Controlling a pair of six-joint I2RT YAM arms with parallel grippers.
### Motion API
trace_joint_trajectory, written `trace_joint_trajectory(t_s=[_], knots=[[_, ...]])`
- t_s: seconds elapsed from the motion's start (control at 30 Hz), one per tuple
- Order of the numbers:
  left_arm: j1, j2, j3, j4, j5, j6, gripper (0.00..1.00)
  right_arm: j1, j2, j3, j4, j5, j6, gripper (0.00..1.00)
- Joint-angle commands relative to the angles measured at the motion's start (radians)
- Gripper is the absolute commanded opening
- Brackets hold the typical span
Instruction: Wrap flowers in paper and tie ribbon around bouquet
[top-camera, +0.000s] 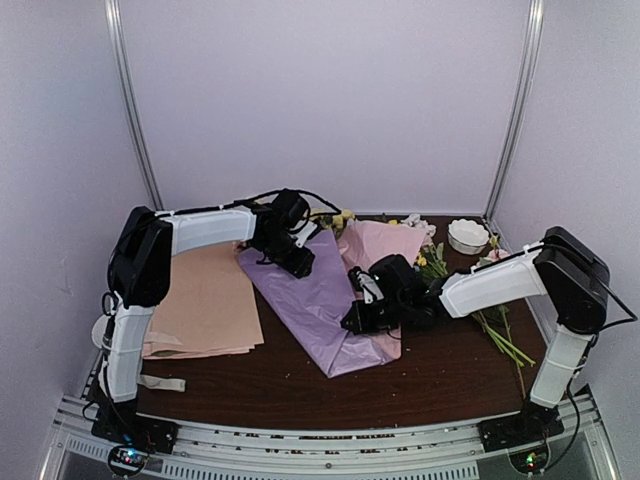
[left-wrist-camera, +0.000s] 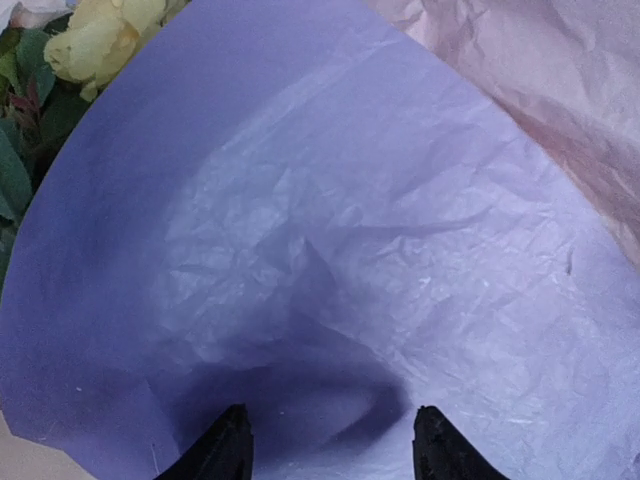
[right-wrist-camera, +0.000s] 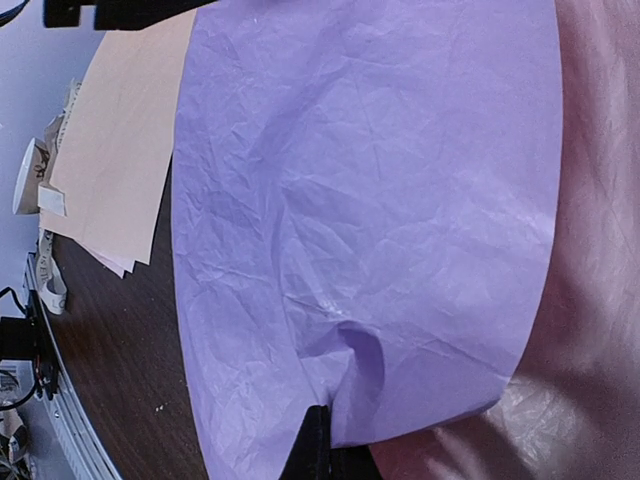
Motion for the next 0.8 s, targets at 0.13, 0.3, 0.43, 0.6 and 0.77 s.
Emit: trace_joint_trajectory(t_s=[0.13, 0.3, 0.43, 0.6, 0.77], knots=[[0.000, 0.123, 0.048, -0.013, 0.030, -0.037, 0.58, -0.005, -0.152, 0.035, -0.141, 0.038, -0.100, 0.14], [-0.001, 0.147, 0.057, -0.012, 0.047, -0.042, 0.58, -0.074, -0.293, 0.073, -0.292, 0.136, -0.181, 0.31], [-0.002, 0.148, 0.060, -0.012, 0.052, -0.039, 0.58, -0.208, -0.331, 0.082, -0.314, 0.132, -0.199, 0.42], [-0.002, 0.148, 0.068, -0.013, 0.060, -0.040, 0.58, -0.313, -0.223, 0.210, -0.398, 0.013, -0.224, 0.48], [-0.002, 0.147, 0.077, -0.017, 0.064, -0.040, 0.59, -0.332, -0.198, 0.232, -0.417, 0.019, -0.218, 0.51]])
